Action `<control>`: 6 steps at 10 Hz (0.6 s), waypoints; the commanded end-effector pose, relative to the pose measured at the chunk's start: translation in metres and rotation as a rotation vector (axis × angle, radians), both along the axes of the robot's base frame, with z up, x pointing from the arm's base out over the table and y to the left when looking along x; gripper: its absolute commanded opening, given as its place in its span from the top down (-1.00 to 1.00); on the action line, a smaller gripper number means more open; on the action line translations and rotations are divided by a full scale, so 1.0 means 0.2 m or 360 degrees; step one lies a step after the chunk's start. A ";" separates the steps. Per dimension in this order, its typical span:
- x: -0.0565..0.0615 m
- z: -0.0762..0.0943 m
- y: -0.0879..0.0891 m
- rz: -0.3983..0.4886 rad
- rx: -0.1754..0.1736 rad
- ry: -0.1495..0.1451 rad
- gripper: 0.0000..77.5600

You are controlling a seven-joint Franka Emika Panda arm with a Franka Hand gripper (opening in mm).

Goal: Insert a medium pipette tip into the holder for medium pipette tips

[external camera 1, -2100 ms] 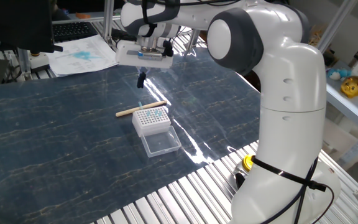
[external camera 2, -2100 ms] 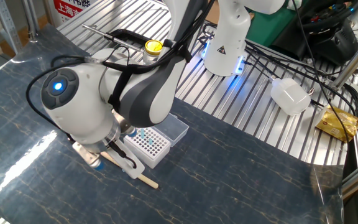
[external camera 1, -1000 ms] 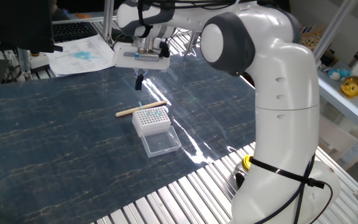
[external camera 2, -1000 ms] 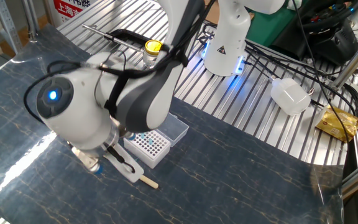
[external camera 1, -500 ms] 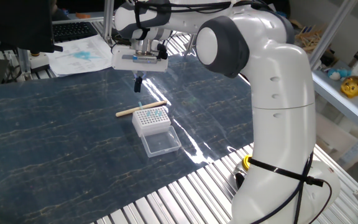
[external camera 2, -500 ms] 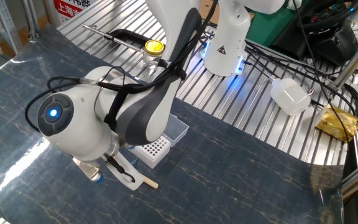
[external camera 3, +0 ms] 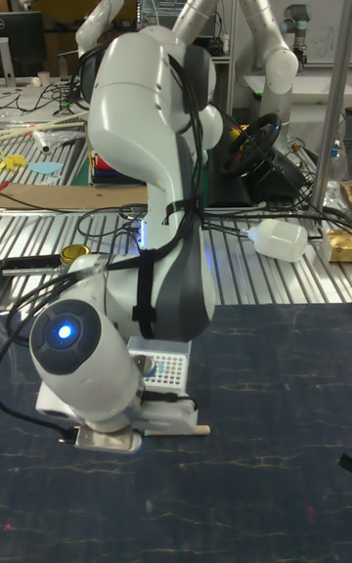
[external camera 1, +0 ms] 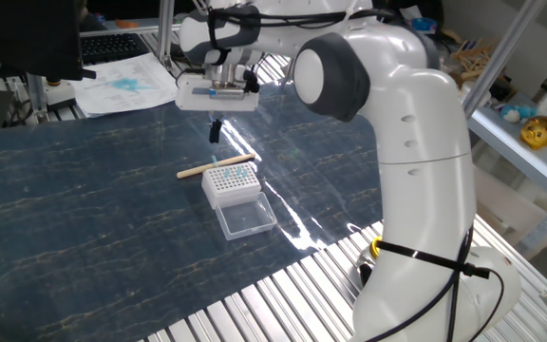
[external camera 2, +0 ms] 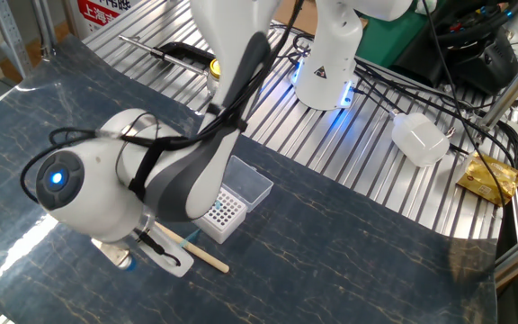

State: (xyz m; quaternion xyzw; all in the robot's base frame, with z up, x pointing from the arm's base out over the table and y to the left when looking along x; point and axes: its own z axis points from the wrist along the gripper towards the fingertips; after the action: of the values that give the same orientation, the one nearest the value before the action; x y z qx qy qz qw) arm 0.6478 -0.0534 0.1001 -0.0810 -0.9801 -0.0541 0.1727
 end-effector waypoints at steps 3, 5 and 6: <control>0.00 -0.04 0.01 -0.0007 0.0028 0.0022 -1.00; 0.00 -0.04 0.01 -0.0007 0.0028 0.0022 -1.00; 0.00 -0.04 0.01 -0.0007 0.0028 0.0022 -1.00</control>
State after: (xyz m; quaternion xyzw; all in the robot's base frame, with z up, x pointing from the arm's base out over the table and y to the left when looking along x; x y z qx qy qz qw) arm 0.6475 -0.0533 0.0955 -0.0795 -0.9799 -0.0550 0.1747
